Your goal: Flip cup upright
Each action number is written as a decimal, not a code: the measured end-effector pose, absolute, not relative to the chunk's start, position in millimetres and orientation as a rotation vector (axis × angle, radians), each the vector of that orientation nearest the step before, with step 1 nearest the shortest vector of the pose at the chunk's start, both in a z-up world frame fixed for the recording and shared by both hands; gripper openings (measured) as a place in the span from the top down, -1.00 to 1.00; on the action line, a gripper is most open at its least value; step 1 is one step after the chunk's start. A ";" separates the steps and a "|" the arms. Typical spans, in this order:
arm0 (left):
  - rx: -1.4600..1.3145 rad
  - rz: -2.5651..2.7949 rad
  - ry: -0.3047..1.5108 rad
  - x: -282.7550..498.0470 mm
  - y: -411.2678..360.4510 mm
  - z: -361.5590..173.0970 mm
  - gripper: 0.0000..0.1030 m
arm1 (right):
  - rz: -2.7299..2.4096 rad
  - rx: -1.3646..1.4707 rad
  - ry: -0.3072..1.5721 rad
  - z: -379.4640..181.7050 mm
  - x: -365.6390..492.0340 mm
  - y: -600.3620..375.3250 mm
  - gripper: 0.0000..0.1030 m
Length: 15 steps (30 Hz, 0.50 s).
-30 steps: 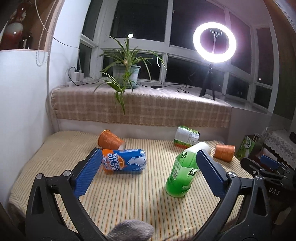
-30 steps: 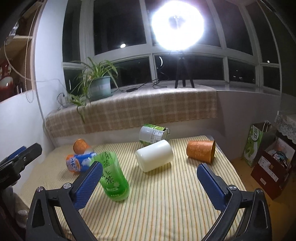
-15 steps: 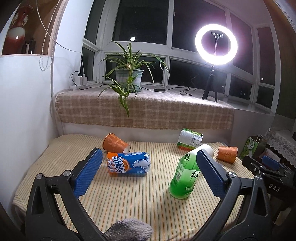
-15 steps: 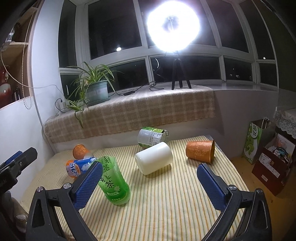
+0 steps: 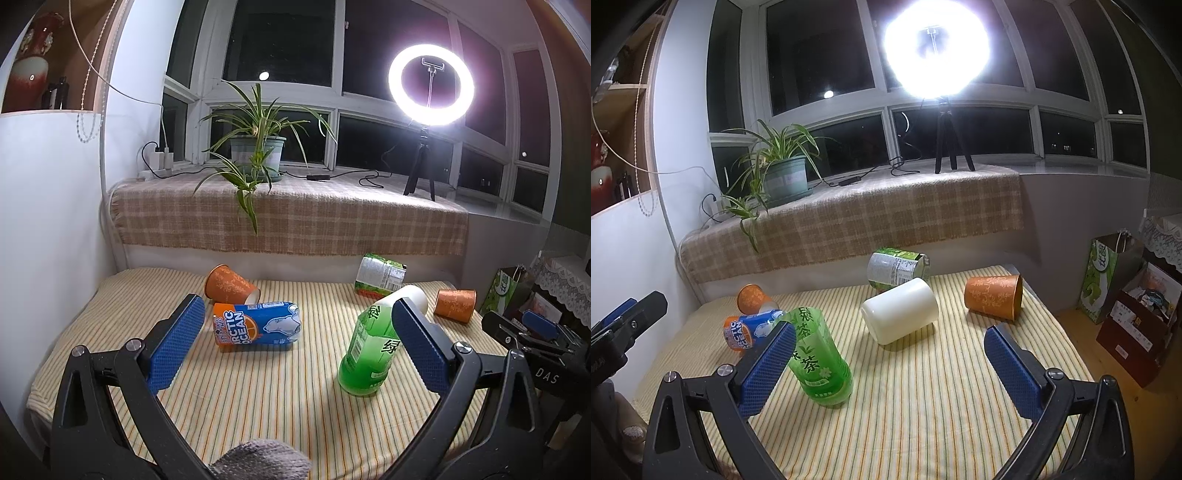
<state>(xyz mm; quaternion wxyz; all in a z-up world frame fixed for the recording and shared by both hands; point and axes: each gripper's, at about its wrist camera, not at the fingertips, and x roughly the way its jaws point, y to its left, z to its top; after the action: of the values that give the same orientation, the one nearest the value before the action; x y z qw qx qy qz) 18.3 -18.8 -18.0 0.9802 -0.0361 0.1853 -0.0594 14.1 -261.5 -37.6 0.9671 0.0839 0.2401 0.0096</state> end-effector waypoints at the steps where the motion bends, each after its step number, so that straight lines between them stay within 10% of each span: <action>1: -0.071 -0.118 0.373 17.8 -17.4 -17.6 -0.99 | 0.020 0.170 0.485 -37.9 14.0 -262.1 -1.00; 15: -0.071 -0.112 0.371 18.6 -14.7 -18.9 -0.99 | 0.034 0.162 0.490 -38.6 15.0 -258.4 -1.00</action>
<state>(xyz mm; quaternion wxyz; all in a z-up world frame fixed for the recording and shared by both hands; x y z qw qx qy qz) 18.6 -14.7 -18.9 0.9807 -0.0353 0.1842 -0.0559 15.0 -258.4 -38.6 0.9668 0.0800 0.2422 0.0168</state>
